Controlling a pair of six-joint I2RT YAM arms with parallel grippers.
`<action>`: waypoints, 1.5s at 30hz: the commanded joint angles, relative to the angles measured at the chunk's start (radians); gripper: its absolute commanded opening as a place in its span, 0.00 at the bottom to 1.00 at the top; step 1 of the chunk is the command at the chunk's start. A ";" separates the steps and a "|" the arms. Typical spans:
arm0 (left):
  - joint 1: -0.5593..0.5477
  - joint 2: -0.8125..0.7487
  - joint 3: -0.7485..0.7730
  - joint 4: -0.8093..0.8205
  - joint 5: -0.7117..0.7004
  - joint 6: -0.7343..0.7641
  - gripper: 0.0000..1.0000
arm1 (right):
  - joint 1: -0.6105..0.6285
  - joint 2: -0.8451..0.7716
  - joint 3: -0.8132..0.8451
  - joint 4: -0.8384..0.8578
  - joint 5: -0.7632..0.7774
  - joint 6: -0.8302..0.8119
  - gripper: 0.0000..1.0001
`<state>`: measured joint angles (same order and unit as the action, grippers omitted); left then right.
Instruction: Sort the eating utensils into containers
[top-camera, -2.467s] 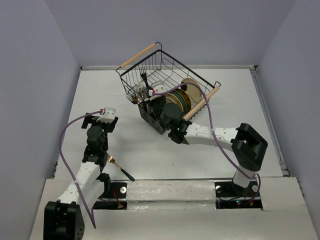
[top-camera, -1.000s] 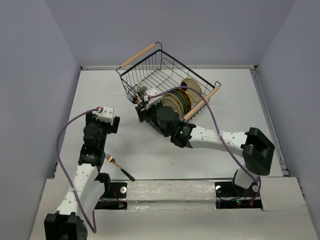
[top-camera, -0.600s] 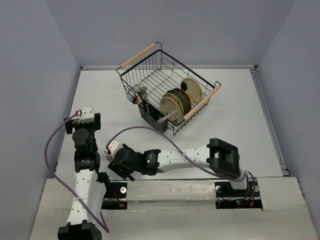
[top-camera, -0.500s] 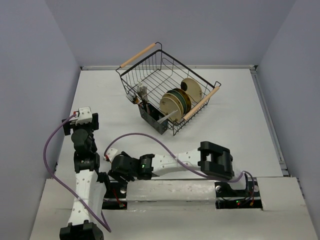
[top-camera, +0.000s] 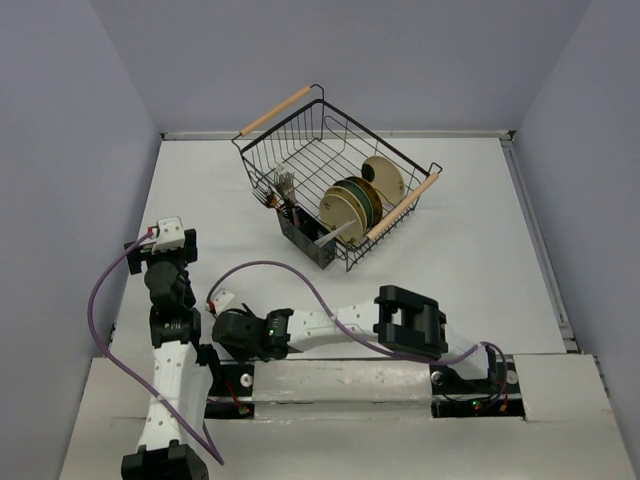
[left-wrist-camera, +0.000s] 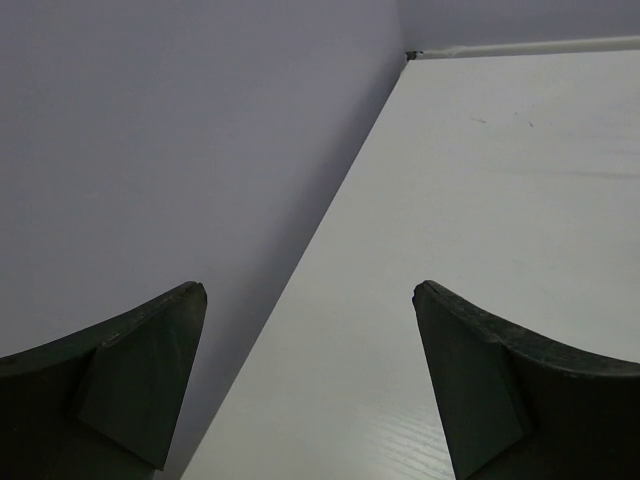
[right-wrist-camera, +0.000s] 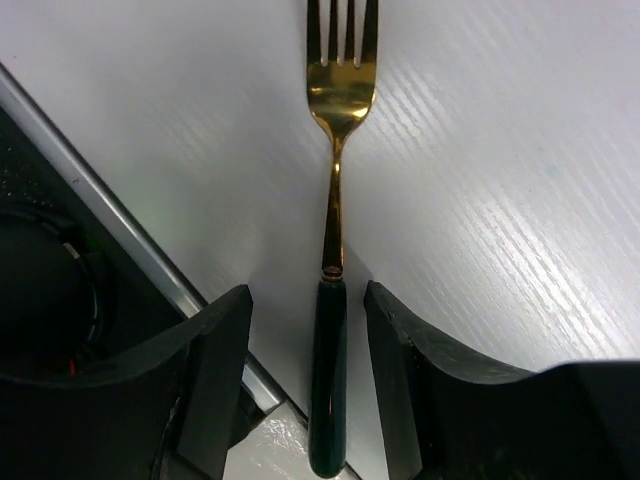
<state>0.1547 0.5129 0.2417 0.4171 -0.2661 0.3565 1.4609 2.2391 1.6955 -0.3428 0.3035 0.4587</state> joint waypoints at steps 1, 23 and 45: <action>0.006 -0.010 -0.002 0.068 -0.015 -0.004 0.99 | -0.011 0.048 0.035 -0.100 0.065 0.069 0.47; 0.006 0.013 -0.008 0.097 -0.028 -0.004 0.99 | -0.030 -0.433 -0.325 0.546 0.347 -0.314 0.00; 0.006 0.032 -0.030 0.129 -0.028 0.012 0.99 | -0.378 -0.457 -0.577 1.579 0.252 -0.795 0.00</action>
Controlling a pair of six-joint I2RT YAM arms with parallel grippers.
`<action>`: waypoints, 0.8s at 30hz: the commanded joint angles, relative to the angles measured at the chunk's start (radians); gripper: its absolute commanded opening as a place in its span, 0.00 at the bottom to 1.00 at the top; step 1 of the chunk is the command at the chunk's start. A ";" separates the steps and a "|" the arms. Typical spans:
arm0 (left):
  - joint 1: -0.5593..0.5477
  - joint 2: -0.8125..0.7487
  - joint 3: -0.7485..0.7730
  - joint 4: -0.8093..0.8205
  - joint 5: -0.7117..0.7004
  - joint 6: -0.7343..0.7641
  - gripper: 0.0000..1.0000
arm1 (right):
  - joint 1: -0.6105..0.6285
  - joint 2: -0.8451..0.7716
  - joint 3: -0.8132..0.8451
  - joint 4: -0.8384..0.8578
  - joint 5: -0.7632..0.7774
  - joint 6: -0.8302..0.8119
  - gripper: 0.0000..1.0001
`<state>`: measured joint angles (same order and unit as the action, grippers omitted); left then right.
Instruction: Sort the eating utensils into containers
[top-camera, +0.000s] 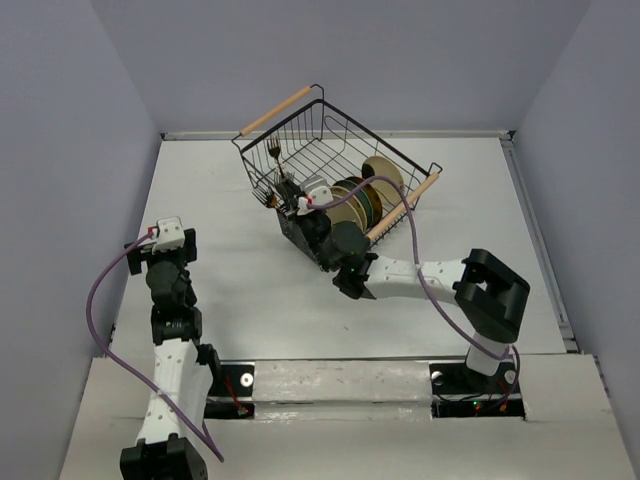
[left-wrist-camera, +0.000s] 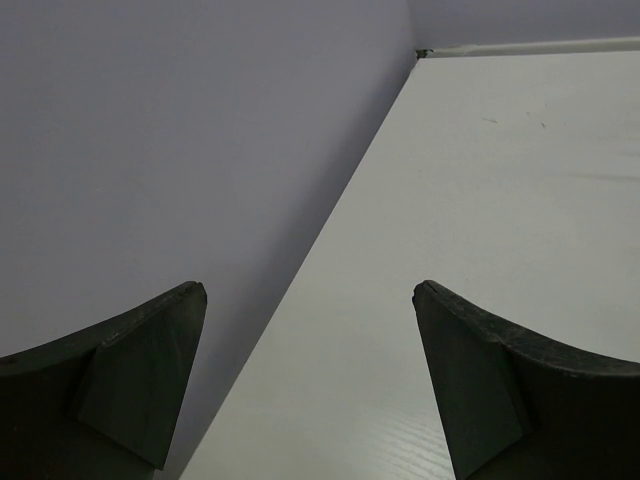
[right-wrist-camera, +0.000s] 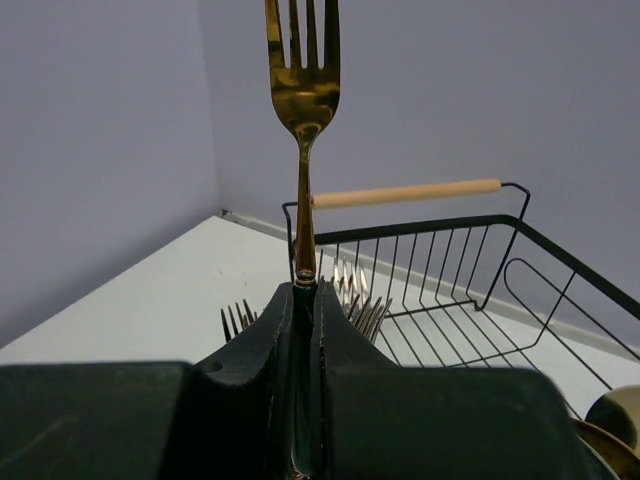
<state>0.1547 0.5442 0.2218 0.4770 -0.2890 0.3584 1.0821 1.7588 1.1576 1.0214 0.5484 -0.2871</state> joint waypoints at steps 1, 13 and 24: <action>0.006 0.002 -0.012 0.072 -0.006 0.010 0.99 | 0.001 0.033 -0.053 0.264 0.008 -0.044 0.00; 0.005 0.007 -0.019 0.081 -0.006 0.016 0.99 | -0.063 0.212 -0.032 0.278 -0.057 0.042 0.00; 0.003 0.007 -0.027 0.089 -0.006 0.022 0.99 | -0.063 0.145 -0.157 0.237 -0.082 0.166 0.32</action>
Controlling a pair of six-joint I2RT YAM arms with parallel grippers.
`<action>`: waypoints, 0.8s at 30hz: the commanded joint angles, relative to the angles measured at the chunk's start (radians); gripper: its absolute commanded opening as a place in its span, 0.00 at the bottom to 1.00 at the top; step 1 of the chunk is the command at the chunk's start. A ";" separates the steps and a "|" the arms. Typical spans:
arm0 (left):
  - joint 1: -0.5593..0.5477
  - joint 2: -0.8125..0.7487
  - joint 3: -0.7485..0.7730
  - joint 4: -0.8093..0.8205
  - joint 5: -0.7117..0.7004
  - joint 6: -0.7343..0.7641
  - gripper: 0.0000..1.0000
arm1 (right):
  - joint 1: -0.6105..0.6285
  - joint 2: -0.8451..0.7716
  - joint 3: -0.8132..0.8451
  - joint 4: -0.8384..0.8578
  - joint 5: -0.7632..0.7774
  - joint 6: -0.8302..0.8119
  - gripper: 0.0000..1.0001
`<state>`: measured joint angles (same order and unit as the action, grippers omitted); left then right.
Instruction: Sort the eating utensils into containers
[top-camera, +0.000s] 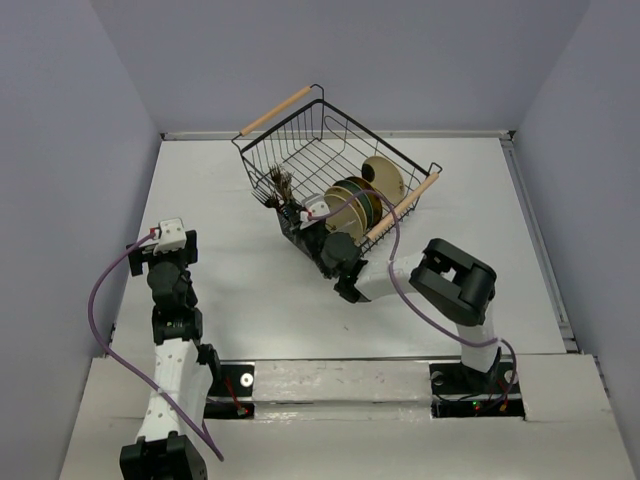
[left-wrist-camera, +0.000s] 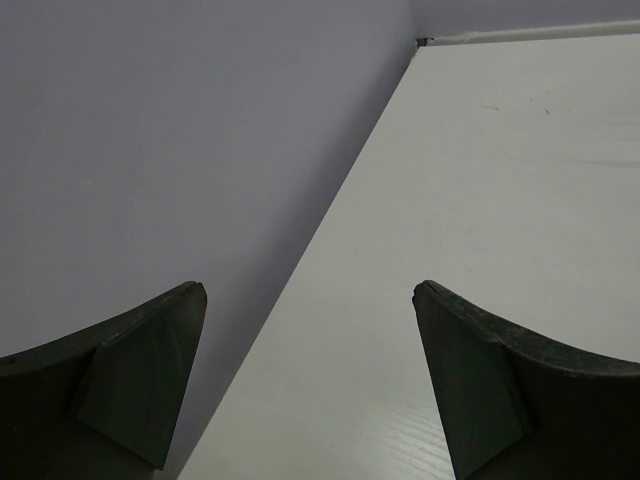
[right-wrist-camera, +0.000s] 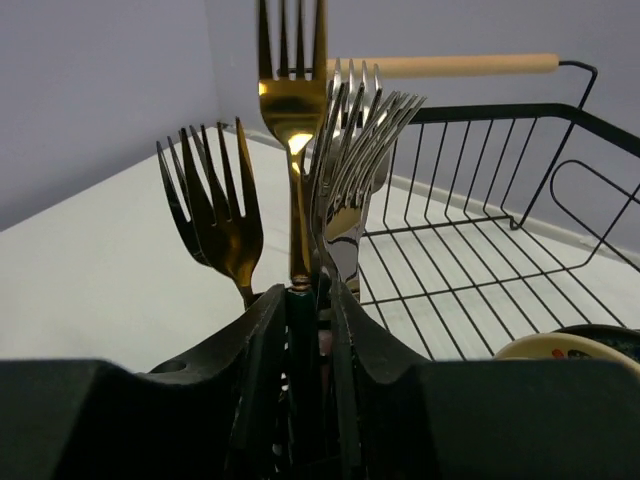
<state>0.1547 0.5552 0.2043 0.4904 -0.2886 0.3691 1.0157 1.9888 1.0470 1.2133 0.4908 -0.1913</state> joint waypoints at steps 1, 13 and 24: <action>0.003 -0.003 -0.009 0.077 -0.004 0.011 0.99 | 0.003 -0.099 -0.054 0.034 -0.027 0.075 0.41; 0.003 -0.003 -0.013 0.079 -0.004 0.011 0.99 | 0.003 -0.281 0.024 -0.418 -0.098 0.113 0.63; 0.003 -0.005 -0.022 0.086 0.006 0.014 0.99 | -0.121 -0.610 0.286 -1.343 0.015 0.328 0.92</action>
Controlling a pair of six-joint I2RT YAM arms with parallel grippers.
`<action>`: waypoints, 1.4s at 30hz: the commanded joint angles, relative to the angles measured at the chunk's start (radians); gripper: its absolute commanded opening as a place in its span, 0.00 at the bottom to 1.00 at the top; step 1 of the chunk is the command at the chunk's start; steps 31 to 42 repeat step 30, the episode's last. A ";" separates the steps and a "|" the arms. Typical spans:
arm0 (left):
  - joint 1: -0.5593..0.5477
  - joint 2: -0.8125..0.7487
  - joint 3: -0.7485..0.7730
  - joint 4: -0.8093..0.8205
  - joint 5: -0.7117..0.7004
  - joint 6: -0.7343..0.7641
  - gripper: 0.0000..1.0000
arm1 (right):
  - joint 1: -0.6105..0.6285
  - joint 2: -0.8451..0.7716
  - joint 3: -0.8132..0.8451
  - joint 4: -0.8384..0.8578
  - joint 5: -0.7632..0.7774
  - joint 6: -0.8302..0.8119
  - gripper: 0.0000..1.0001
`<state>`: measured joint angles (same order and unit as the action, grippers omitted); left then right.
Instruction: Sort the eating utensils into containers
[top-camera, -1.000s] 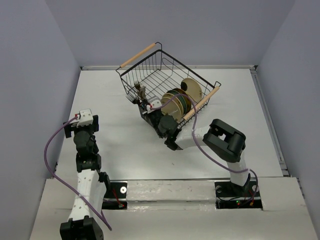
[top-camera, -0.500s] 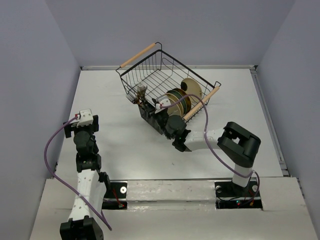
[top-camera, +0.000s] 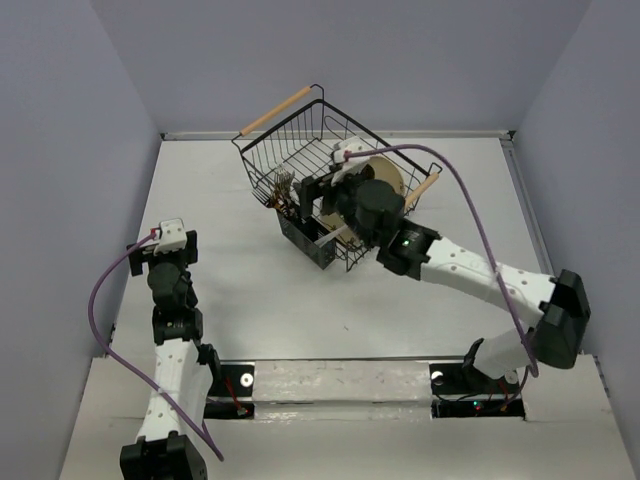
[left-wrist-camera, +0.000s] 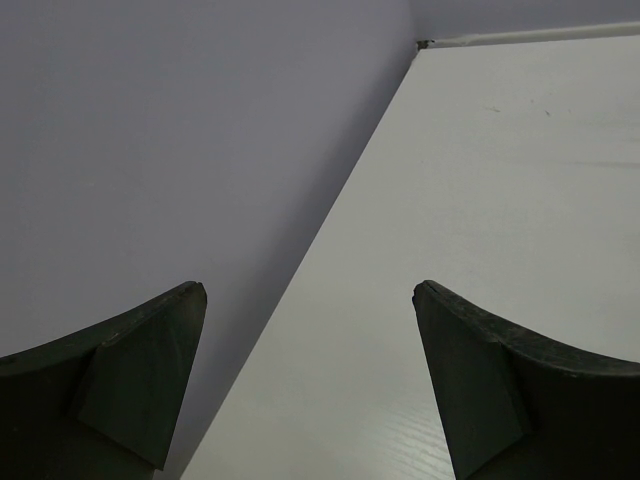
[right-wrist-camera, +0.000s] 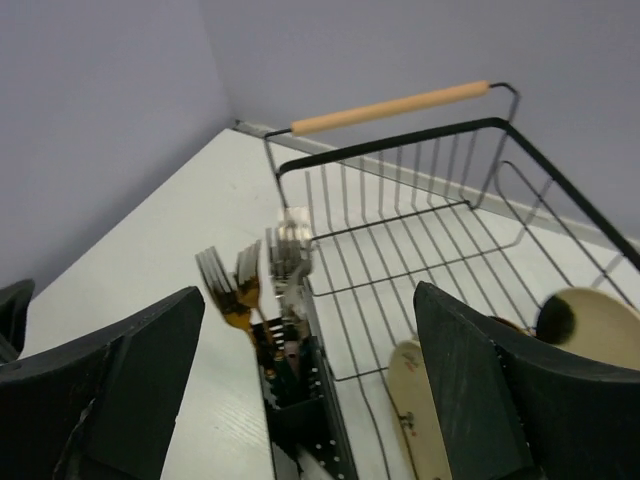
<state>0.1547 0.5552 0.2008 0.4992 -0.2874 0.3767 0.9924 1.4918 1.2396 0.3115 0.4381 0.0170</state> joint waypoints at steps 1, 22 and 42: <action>0.003 -0.005 -0.020 0.081 0.007 0.007 0.99 | -0.135 -0.135 0.096 -0.500 0.064 0.176 0.94; 0.003 -0.015 -0.034 0.090 0.022 0.010 0.99 | -0.864 -0.456 -0.304 -0.739 -0.148 0.478 1.00; 0.003 -0.012 -0.037 0.094 0.022 0.010 0.99 | -0.864 -0.562 -0.380 -0.701 -0.134 0.465 0.99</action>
